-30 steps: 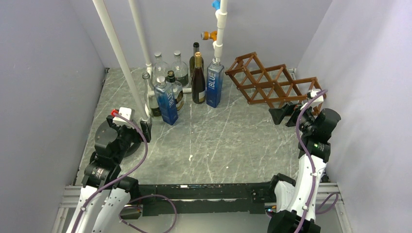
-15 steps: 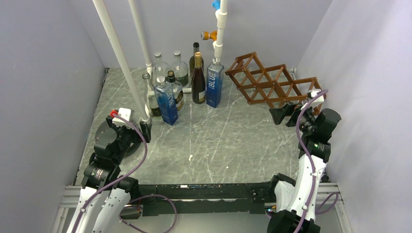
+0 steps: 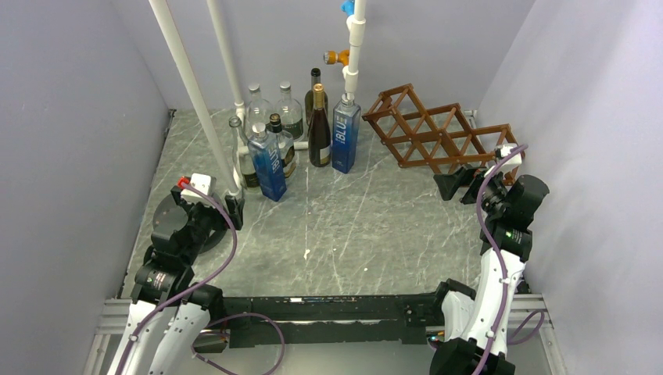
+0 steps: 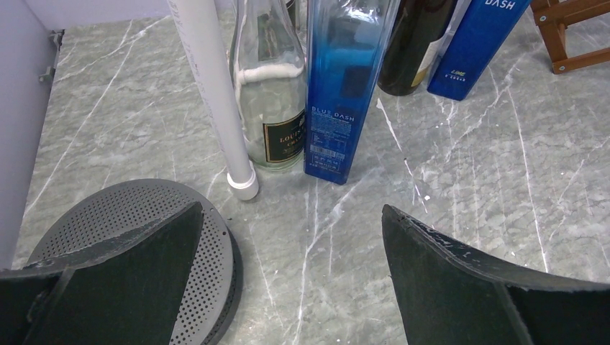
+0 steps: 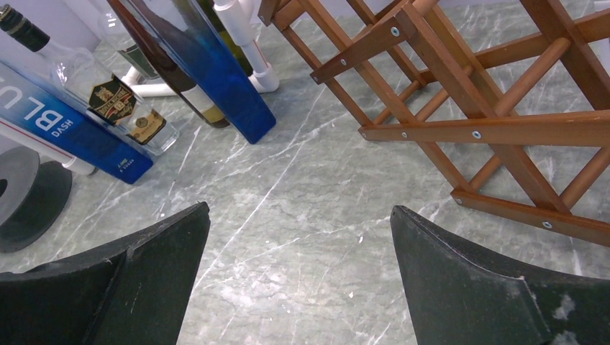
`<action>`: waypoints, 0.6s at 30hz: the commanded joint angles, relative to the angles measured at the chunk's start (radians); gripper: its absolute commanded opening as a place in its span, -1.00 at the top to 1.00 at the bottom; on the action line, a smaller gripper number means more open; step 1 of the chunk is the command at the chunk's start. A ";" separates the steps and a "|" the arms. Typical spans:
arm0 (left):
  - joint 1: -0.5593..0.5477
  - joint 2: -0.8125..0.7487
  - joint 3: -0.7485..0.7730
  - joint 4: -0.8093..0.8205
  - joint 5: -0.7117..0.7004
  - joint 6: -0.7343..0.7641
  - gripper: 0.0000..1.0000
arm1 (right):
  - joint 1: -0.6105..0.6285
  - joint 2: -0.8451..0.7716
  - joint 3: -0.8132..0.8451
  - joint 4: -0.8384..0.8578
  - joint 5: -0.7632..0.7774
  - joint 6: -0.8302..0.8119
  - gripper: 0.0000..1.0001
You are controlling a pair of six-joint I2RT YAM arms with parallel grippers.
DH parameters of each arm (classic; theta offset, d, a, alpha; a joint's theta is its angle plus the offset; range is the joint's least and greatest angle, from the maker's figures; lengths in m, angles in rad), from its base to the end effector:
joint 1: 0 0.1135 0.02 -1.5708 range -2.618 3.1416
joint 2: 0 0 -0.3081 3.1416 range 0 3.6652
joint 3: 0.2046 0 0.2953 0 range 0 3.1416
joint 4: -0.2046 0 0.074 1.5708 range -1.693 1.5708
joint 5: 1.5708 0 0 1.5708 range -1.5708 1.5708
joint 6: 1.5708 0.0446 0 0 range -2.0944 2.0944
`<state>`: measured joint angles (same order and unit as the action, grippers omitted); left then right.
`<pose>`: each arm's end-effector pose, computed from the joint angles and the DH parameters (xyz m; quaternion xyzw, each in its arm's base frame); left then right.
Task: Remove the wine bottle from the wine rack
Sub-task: Reset both arms
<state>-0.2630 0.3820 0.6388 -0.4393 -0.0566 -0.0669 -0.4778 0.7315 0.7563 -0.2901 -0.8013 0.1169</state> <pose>0.1118 -0.0275 0.3383 0.0572 0.7664 -0.0835 0.6344 0.1743 -0.0542 0.3589 -0.0122 0.7688 0.2044 0.6058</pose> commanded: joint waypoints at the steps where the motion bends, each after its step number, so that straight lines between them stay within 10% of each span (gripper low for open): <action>1: 0.005 -0.008 0.010 0.006 0.009 -0.001 -0.99 | -0.007 -0.012 -0.003 0.025 0.005 0.003 -1.00; 18: 0.005 -0.009 0.010 0.005 0.005 0.000 -0.99 | -0.007 -0.014 -0.001 0.019 0.007 -0.013 -1.00</action>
<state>-0.2630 0.3820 0.6388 -0.4393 -0.0570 -0.0669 -0.4782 0.7307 0.7559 -0.2905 -0.8013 0.1120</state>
